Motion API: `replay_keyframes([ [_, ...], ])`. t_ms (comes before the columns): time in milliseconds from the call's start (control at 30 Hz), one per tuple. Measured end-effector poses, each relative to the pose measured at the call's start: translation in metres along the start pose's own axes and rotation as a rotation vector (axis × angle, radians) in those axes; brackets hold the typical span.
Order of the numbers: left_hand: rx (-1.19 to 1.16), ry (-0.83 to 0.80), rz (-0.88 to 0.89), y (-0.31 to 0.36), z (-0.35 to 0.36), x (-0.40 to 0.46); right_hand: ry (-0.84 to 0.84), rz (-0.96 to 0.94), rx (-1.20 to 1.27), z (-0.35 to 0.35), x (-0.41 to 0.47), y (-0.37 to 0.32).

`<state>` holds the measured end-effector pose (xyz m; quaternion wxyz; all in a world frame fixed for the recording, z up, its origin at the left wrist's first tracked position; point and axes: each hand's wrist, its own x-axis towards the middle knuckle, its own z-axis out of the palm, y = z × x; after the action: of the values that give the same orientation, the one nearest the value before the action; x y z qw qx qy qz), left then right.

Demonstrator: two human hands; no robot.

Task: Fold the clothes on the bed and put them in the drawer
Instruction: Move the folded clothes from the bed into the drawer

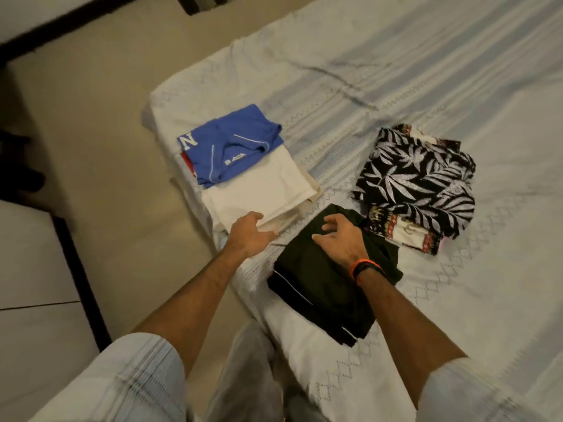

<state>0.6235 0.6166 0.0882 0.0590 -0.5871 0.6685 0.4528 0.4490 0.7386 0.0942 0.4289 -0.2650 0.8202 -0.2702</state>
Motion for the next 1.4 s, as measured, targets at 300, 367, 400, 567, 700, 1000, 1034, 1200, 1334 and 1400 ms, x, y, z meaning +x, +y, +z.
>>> replay_keyframes([
  [300, -0.226, 0.125, -0.108, -0.009, -0.068, 0.065, -0.020, -0.007, 0.096, 0.030, 0.071, -0.074],
  [367, -0.252, 0.166, -0.140, -0.015, -0.083, 0.092, -0.006, -0.012, 0.059, 0.038, 0.104, -0.095],
  [400, -0.267, 0.191, -0.157, -0.018, -0.090, 0.105, 0.003, -0.016, 0.045, 0.040, 0.119, -0.106],
  [567, -0.351, 0.320, -0.235, -0.032, -0.128, 0.181, 0.064, -0.080, -0.073, 0.061, 0.205, -0.161],
  [700, -0.391, 0.392, -0.299, -0.046, -0.144, 0.236, 0.136, -0.191, -0.246, 0.073, 0.269, -0.188],
  [1000, -0.599, 0.456, -0.539, -0.055, -0.144, 0.281, -0.104, 0.050, -0.425, 0.096, 0.363, -0.199],
  [1034, -0.643, 0.450, -0.553, -0.059, -0.142, 0.283, -0.120, 0.075, -0.406, 0.098, 0.364, -0.199],
  [1200, -0.870, 0.287, -0.598, -0.071, -0.145, 0.288, -0.149, 0.206, -0.255, 0.101, 0.376, -0.199],
  [1334, -0.910, 0.202, -0.556, -0.065, -0.154, 0.293, -0.245, 0.245, -0.113, 0.104, 0.378, -0.203],
  [1400, -0.907, 0.203, -0.493, -0.062, -0.153, 0.292, -0.248, 0.217, -0.096, 0.105, 0.378, -0.205],
])
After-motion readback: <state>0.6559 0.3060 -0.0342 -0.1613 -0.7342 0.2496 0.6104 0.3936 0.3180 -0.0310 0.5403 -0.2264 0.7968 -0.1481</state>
